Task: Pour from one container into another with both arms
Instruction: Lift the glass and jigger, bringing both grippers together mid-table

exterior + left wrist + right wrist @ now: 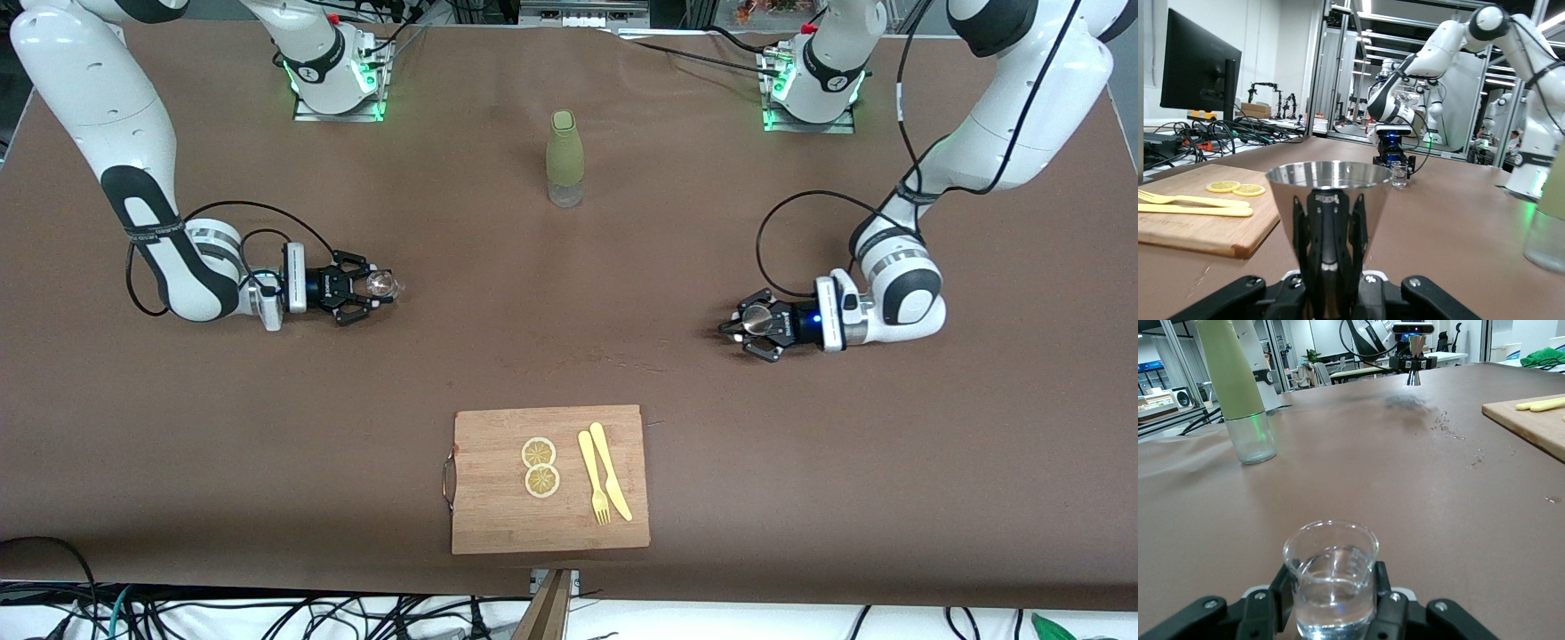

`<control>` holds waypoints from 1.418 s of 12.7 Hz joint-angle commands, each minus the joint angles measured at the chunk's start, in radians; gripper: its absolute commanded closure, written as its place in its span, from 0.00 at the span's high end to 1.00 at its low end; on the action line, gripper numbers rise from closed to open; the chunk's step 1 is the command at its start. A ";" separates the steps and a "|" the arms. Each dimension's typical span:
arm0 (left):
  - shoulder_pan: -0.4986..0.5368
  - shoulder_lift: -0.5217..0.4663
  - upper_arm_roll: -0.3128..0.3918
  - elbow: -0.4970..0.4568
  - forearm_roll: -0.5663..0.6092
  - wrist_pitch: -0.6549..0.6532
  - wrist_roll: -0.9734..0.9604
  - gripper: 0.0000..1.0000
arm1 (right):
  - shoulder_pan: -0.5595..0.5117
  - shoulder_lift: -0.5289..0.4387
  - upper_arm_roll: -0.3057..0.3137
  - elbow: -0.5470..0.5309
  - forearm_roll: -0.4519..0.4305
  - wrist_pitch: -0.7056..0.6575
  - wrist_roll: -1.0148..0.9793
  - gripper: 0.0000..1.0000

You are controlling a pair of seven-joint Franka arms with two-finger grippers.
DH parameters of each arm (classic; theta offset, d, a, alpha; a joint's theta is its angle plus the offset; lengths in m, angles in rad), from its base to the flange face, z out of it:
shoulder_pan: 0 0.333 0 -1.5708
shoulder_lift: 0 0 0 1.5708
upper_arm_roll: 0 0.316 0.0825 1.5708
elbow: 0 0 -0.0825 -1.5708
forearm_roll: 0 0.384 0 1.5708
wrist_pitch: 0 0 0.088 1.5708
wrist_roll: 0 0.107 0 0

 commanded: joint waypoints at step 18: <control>-0.330 0.088 -0.038 0.179 -0.255 0.173 -0.069 0.00 | 0.465 -0.016 -0.001 0.673 -0.352 0.072 1.214 0.09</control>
